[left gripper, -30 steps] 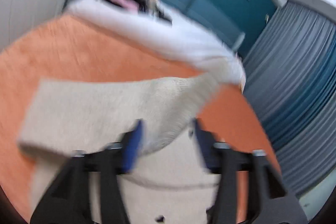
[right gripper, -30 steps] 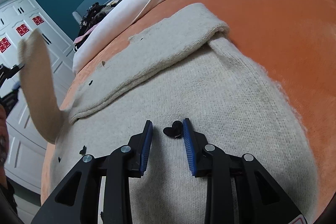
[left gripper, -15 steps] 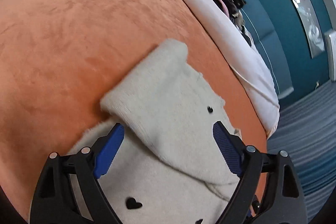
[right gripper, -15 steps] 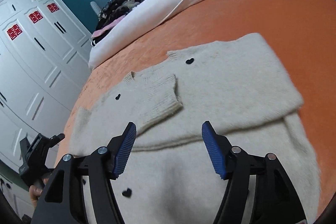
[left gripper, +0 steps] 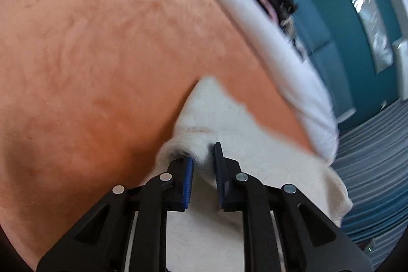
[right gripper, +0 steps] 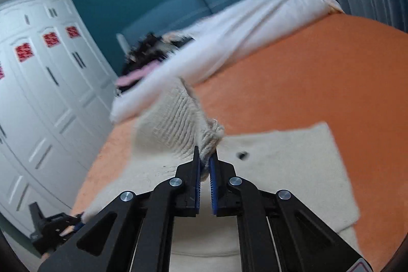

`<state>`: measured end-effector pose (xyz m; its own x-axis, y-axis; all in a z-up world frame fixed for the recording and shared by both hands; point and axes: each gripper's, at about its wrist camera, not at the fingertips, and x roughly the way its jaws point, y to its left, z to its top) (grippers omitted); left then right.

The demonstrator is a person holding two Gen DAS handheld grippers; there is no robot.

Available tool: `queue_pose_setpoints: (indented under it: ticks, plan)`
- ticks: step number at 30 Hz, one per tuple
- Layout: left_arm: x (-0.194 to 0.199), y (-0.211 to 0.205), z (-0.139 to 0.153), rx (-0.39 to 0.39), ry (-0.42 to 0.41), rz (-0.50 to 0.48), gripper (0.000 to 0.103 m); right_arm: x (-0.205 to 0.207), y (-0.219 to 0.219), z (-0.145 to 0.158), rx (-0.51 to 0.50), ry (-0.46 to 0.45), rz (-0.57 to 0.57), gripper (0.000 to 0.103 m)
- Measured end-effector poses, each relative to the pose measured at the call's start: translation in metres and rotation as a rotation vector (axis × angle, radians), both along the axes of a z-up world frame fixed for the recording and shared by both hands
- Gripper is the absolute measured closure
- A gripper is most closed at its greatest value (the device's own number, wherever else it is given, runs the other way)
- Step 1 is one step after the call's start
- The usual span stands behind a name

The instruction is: Fold small clothes

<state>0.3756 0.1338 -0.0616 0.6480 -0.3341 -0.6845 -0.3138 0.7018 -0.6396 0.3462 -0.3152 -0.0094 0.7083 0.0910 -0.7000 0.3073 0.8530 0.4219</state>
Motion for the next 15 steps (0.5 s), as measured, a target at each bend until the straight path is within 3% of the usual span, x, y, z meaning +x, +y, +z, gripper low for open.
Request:
queue_pose_setpoints:
  ticks: [1,2,3,6,7,8,9,10,13,15]
  plan:
    - [0.002,-0.006,-0.015,0.023,0.048,-0.001,0.092,0.007,-0.005,-0.042,-0.011,0.171,-0.001,0.097]
    - [0.005,-0.010,-0.026,0.023,0.070,0.001,0.094,0.004,-0.006,-0.055,-0.017,0.183,0.013,0.097]
    - [0.002,-0.012,-0.031,0.016,0.062,0.008,0.094,-0.004,-0.003,-0.045,-0.041,0.116,0.022,0.097]
    - [-0.002,-0.018,-0.030,0.072,0.025,-0.005,0.093,-0.013,-0.004,-0.019,0.022,-0.005,0.024,0.097]
    - [-0.003,-0.018,-0.032,0.076,0.021,-0.008,0.093,-0.013,-0.004,-0.020,0.005,-0.016,0.017,0.097]
    - [-0.002,-0.019,-0.033,0.077,0.017,-0.011,0.093,-0.008,-0.005,-0.031,-0.002,0.029,0.013,0.097]
    - [-0.002,-0.020,-0.034,0.083,0.015,-0.013,0.093,0.002,-0.008,-0.056,0.009,0.134,0.021,0.097]
    - [-0.002,-0.021,-0.034,0.094,0.013,-0.017,0.093,0.000,-0.014,-0.065,0.023,0.125,0.022,0.100]
    - [-0.001,-0.022,-0.028,0.130,0.010,-0.043,0.092,-0.015,-0.014,-0.039,0.043,0.081,-0.008,0.093]
    - [-0.011,-0.019,-0.019,0.127,0.002,-0.071,0.082,-0.037,-0.009,-0.018,0.033,0.042,-0.014,0.091]
